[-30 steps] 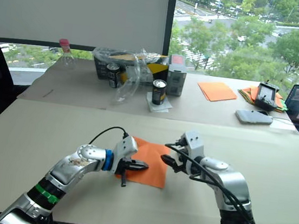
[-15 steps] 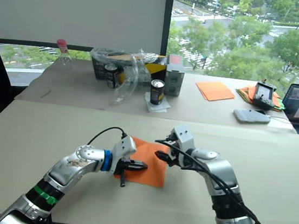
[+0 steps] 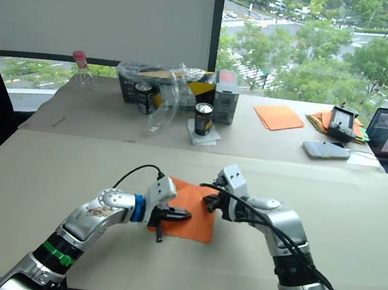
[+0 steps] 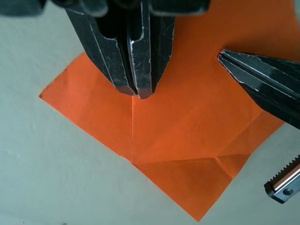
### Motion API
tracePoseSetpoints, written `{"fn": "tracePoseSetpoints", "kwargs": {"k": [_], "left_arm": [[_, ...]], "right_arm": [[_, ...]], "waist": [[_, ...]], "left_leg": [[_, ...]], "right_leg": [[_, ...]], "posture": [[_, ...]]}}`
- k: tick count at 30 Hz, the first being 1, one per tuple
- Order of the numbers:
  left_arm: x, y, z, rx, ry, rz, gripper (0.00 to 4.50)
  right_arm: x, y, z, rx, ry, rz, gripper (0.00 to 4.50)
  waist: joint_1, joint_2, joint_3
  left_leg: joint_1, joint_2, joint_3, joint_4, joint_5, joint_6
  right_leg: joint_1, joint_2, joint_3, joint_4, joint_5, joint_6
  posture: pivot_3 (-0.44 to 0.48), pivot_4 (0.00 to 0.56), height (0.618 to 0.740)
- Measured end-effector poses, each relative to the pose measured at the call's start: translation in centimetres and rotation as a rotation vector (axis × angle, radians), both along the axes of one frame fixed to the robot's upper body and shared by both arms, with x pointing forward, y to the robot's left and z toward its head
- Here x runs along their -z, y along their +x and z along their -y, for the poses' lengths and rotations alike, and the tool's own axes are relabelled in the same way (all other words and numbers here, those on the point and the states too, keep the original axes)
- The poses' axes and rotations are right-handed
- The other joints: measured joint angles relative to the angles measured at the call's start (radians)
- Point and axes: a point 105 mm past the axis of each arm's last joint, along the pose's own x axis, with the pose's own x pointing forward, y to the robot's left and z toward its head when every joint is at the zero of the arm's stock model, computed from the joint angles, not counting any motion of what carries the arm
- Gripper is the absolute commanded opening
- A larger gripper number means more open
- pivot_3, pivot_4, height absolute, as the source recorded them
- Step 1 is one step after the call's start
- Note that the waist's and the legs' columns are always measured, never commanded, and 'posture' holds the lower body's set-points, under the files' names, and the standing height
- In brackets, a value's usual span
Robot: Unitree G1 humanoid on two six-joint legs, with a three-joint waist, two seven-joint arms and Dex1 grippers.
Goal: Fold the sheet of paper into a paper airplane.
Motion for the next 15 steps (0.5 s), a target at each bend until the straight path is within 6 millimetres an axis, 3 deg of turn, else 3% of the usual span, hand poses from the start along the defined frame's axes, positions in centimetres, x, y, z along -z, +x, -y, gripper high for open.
{"fn": "tracePoseSetpoints", "kwargs": {"k": [2,3,10,15], "left_arm": [[0.0,0.0,0.0,0.0,0.0,0.0,0.0],[0.0,0.0,0.0,0.0,0.0,0.0,0.0],[0.0,0.0,0.0,-0.001,0.0,-0.001,0.0],[0.0,0.0,0.0,0.0,-0.002,-0.001,0.0]], "right_arm": [[-0.2,-0.2,-0.1,-0.006,0.001,0.011,0.11],[-0.3,-0.1,0.0,-0.002,0.0,0.019,0.34],[-0.8,1.2,2.2,0.107,-0.064,0.089,2.67],[-0.8,2.4,2.9,0.114,-0.139,0.146,2.67]], "waist": [[0.0,0.0,0.0],[0.0,0.0,0.0],[0.0,0.0,0.0],[0.0,0.0,0.0]], "left_leg": [[0.0,0.0,0.0,0.0,0.0,0.0],[0.0,0.0,0.0,0.0,0.0,0.0],[0.0,0.0,0.0,0.0,0.0,0.0],[0.0,0.0,0.0,0.0,0.0,0.0]], "right_leg": [[0.0,0.0,0.0,0.0,0.0,0.0],[0.0,0.0,0.0,0.0,0.0,0.0],[0.0,0.0,0.0,0.0,0.0,0.0],[0.0,0.0,0.0,0.0,0.0,0.0]], "posture": [[0.0,0.15,0.67],[0.0,0.15,0.67],[0.0,0.15,0.67],[0.0,0.15,0.67]]}}
